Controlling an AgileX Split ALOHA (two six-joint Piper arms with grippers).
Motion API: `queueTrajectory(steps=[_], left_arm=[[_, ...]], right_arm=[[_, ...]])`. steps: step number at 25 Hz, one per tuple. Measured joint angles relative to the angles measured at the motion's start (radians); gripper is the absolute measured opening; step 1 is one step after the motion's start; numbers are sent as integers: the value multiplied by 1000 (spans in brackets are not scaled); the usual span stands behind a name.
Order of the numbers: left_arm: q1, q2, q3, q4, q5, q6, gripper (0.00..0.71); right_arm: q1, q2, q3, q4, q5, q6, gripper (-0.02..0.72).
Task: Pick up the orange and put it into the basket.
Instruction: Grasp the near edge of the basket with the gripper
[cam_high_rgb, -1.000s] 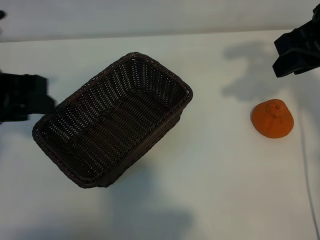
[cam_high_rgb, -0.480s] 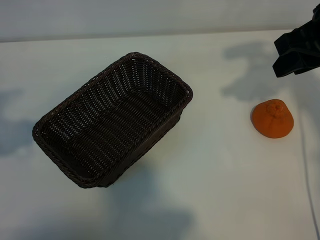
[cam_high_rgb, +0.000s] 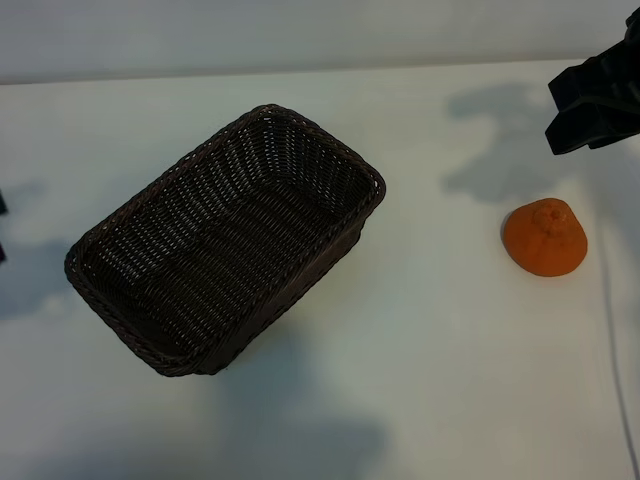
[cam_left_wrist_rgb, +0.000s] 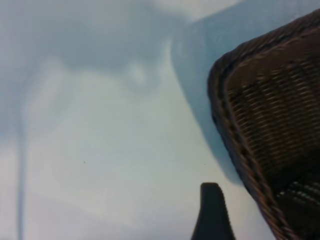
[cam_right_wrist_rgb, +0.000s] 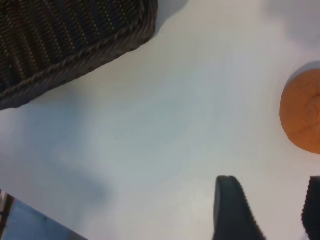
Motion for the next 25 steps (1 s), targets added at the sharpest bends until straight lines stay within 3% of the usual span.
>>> queueTrajectory(steps=[6, 11, 25], left_arm=[[0, 0, 203, 0, -220, -111, 542], [0, 2, 274, 0, -370, -157, 542], [0, 242, 277, -63, -479, -188, 542]], right_arm=[[0, 0, 0, 0, 0, 0, 362], [0, 0, 0, 0, 0, 0, 362], [0, 0, 0, 1, 0, 0, 362]])
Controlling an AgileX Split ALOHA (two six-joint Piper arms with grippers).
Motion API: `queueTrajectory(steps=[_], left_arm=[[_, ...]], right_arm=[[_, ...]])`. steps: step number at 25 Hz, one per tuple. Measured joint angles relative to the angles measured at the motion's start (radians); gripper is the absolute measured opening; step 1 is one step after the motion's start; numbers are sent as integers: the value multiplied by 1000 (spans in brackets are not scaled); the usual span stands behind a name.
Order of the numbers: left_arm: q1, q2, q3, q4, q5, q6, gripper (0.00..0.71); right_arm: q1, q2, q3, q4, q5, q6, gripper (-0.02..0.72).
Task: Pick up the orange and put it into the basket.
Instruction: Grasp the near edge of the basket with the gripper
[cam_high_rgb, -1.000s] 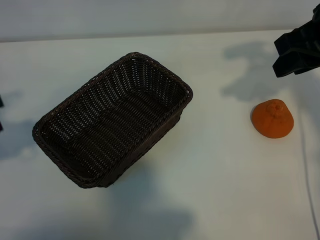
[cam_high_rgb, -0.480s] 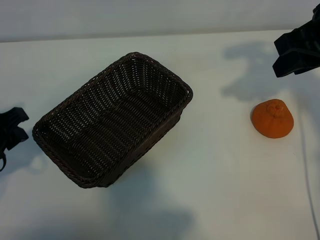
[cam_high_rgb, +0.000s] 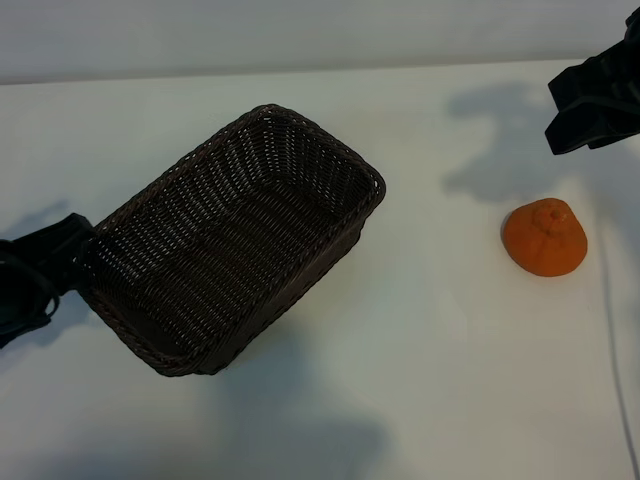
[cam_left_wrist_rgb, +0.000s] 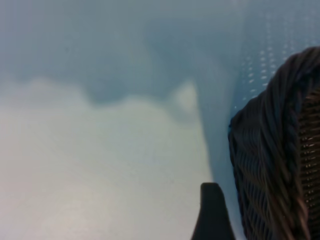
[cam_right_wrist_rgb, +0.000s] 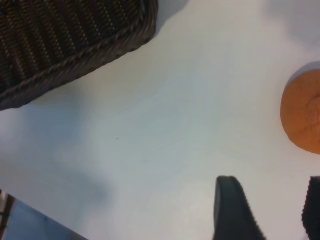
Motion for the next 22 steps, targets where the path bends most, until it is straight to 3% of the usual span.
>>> queueTrajectory(steps=[10, 22], left_arm=[[0, 4, 0, -149, -25, 140, 542], [0, 63, 0, -163, -51, 142, 542]], right_arm=[[0, 0, 0, 0, 0, 0, 362], [0, 0, 0, 0, 0, 0, 362]])
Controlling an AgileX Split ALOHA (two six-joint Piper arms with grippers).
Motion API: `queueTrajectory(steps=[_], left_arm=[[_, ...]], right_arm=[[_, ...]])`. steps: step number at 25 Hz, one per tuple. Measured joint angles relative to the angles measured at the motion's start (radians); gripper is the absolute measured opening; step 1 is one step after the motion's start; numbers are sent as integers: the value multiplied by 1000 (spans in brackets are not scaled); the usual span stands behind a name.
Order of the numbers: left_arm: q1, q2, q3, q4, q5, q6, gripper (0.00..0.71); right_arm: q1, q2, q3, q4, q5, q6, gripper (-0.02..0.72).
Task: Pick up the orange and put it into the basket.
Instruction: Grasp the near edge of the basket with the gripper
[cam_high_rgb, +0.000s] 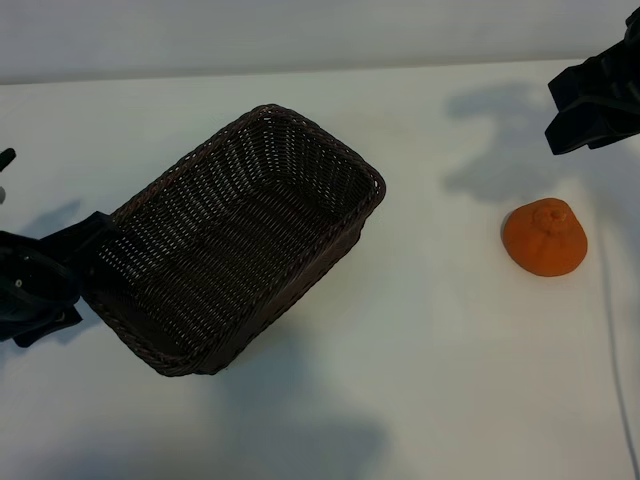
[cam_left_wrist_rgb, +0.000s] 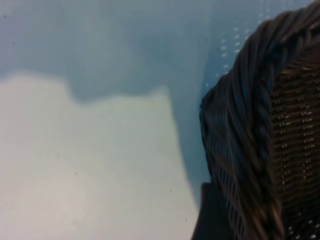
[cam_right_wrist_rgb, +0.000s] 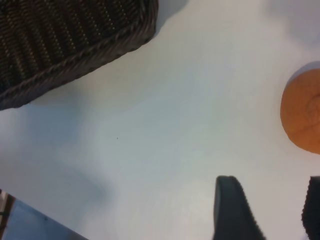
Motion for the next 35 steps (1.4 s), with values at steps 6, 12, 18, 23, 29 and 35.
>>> queueTrajectory(steps=[6, 12, 18, 23, 29, 35], left_arm=[[0, 56, 0, 0, -62, -7, 542], [0, 116, 0, -1, -118, -8, 542], [0, 178, 0, -4, -155, -13, 542], [0, 238, 1, -54, -166, 19, 542], [0, 245, 6, -187, -202, 151, 533], [1, 245, 7, -212, -186, 172, 160]], right_arm=[[0, 0, 0, 0, 0, 0, 362], [0, 0, 0, 0, 0, 0, 362], [0, 0, 0, 0, 0, 0, 362], [0, 0, 0, 0, 0, 0, 362], [0, 0, 0, 0, 0, 0, 362], [0, 0, 0, 0, 0, 0, 362]])
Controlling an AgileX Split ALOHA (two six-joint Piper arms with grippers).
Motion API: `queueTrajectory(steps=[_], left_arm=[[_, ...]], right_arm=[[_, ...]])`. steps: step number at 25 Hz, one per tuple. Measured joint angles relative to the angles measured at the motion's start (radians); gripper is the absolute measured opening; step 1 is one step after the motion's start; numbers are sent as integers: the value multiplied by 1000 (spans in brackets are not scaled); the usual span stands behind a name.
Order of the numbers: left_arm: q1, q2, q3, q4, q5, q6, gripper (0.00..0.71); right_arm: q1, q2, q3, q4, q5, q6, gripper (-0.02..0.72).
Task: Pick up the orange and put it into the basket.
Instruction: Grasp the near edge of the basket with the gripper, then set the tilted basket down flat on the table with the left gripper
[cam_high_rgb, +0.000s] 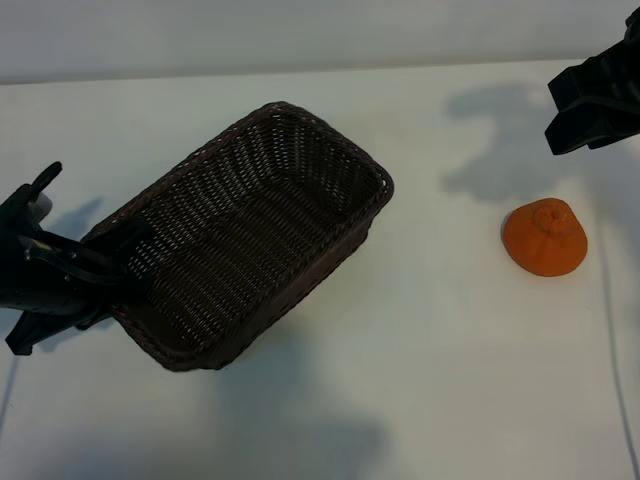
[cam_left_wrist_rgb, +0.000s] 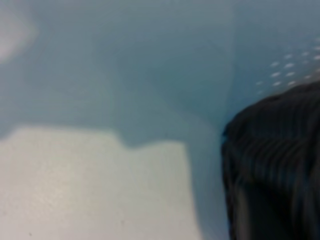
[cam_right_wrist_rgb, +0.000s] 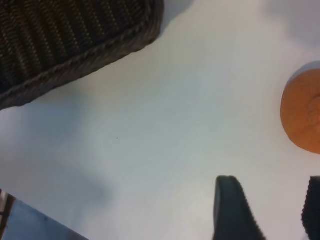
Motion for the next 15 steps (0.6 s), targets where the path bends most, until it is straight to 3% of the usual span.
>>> queueTrajectory(steps=[8, 15], left_arm=[[1, 0, -1, 1, 41, 52, 154], [1, 1, -123, 23, 226, 134, 154]], right_arm=[[0, 0, 0, 0, 0, 0, 362], [0, 0, 0, 0, 0, 0, 362]])
